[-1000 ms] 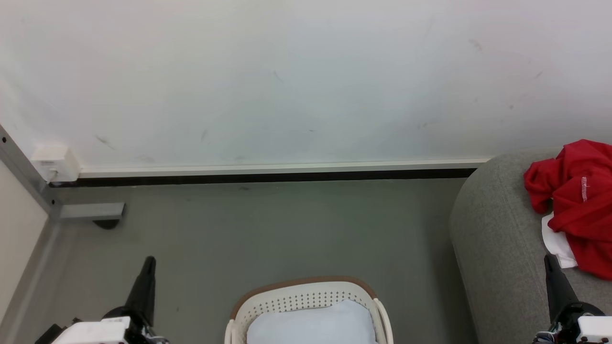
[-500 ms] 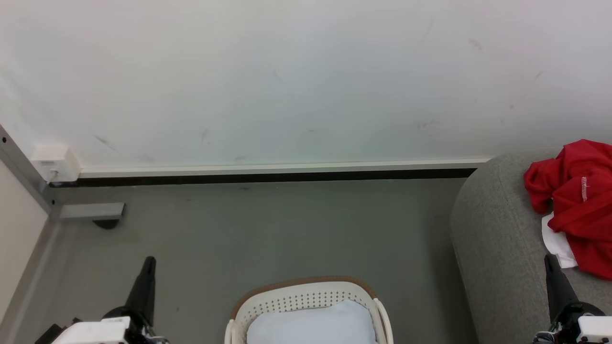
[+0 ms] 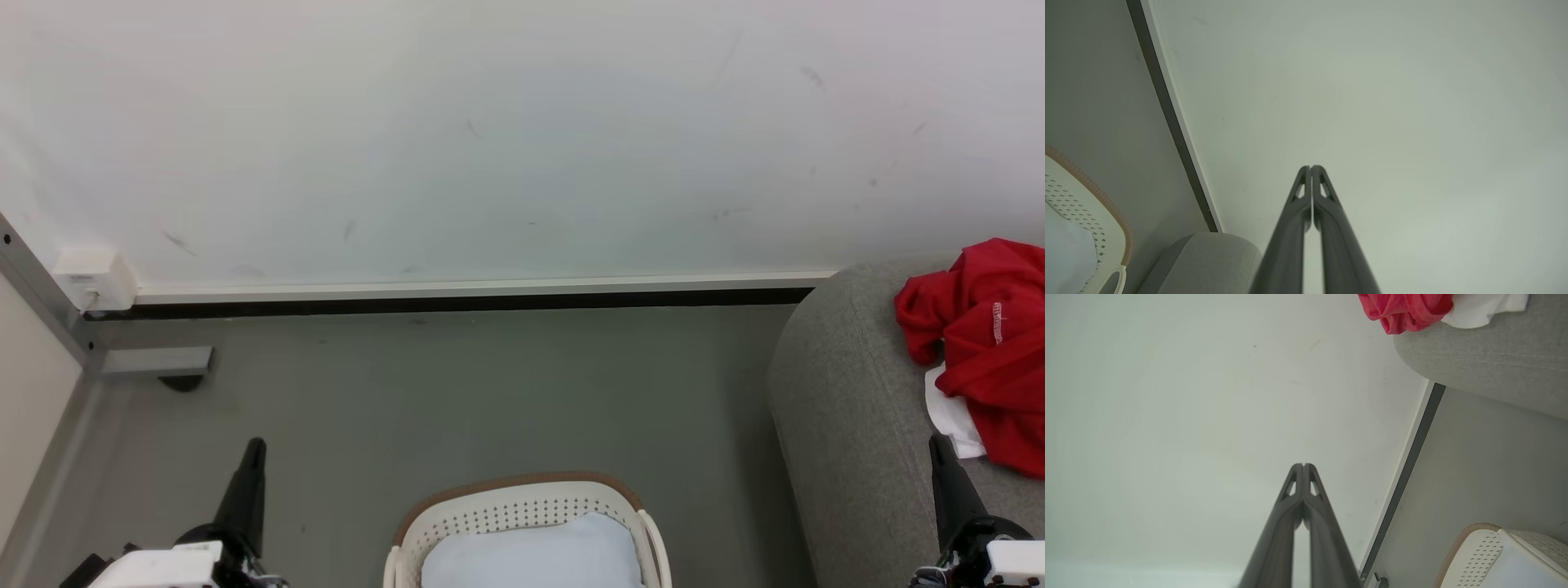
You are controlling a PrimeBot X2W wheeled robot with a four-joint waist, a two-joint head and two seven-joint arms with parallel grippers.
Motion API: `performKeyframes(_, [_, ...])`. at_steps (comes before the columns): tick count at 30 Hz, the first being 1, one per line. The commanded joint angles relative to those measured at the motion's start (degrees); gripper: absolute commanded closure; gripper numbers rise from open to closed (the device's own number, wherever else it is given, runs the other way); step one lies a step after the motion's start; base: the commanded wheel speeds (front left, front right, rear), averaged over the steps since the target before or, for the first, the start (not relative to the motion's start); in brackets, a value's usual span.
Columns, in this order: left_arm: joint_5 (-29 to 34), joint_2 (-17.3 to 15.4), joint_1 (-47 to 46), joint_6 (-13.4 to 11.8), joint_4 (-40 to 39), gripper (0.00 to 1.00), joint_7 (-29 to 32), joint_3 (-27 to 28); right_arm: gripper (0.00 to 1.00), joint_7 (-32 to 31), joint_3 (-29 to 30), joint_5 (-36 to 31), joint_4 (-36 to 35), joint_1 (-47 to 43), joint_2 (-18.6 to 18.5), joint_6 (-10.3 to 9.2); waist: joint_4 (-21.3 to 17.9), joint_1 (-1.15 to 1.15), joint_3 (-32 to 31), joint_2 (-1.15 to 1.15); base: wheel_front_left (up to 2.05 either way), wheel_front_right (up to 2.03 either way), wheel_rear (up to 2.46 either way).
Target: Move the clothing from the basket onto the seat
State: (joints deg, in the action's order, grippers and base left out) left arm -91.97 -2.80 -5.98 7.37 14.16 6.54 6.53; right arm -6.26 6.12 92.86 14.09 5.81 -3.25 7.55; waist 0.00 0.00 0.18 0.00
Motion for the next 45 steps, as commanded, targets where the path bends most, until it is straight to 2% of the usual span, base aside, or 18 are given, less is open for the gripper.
performKeyframes(1, [-0.8, -0.11, -0.49, 0.24, -0.2, 1.0, 0.21, 0.12, 1.0, -0.12, 0.26, -0.27, -0.23, 0.63, 0.12, -0.12, 0.0, 0.0, 0.0, 0.0, 0.0, 0.0, 0.0])
performKeyframes(45, [-0.81, -0.11, -0.49, 0.25, -0.21, 1.0, 0.2, 0.11, 1.0, -0.24, 0.48, -0.49, -0.21, 0.66, 0.25, -0.12, 0.0, 0.0, 0.0, 0.0, 0.0, 0.0, 0.0])
